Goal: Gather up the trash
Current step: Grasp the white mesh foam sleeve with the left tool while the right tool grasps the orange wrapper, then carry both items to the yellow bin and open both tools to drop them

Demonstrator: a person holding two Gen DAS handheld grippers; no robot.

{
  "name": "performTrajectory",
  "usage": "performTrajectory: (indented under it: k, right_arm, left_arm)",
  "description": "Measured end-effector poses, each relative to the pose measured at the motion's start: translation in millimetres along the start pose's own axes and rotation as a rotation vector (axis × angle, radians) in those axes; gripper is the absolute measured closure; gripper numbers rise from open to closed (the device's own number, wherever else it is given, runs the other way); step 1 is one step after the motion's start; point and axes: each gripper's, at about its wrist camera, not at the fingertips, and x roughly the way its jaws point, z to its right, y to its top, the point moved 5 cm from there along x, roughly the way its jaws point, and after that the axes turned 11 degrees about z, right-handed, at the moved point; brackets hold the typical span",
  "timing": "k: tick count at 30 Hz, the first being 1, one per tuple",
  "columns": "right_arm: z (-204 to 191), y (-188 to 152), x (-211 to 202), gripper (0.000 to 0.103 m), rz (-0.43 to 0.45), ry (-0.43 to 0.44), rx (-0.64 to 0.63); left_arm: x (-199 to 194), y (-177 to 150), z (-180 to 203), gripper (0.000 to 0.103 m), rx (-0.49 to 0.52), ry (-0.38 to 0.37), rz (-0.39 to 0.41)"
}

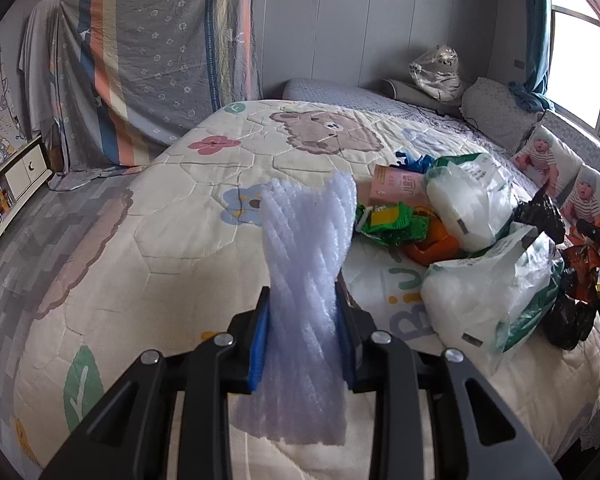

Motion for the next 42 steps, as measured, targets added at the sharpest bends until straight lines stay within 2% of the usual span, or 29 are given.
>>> performTrajectory:
  k: [5, 17, 23, 32, 42]
  right_arm:
    - [1.9, 12.4, -13.6, 0.074, 0.054, -0.018, -0.021]
    - [6.6, 40.5, -50.1, 0.074, 0.184, -0.057, -0.061]
    - [13.1, 49.3, -63.4, 0.074, 0.213, -0.062, -0.054]
    - [30.3, 49.1, -79.7, 0.074, 0.232, -0.090, -0.047]
    - [75.7, 44.7, -100.9, 0.074, 0.253, -0.188, -0.044]
  left_arm:
    - [-14.3, 13.4, -1.0, 0.076, -0.036, -0.016, 0.048]
    - [-36.5, 33.0, 15.2, 0.076, -0.015, -0.037, 0.116]
    - [-42.0, 40.2, 31.5, 0.076, 0.005, -0.069, 0.133]
    - [-41.9, 50.1, 79.3, 0.076, 0.050, -0.163, 0.140]
    - [-34.3, 59.8, 165.2, 0.076, 0.151, -0.296, 0.139]
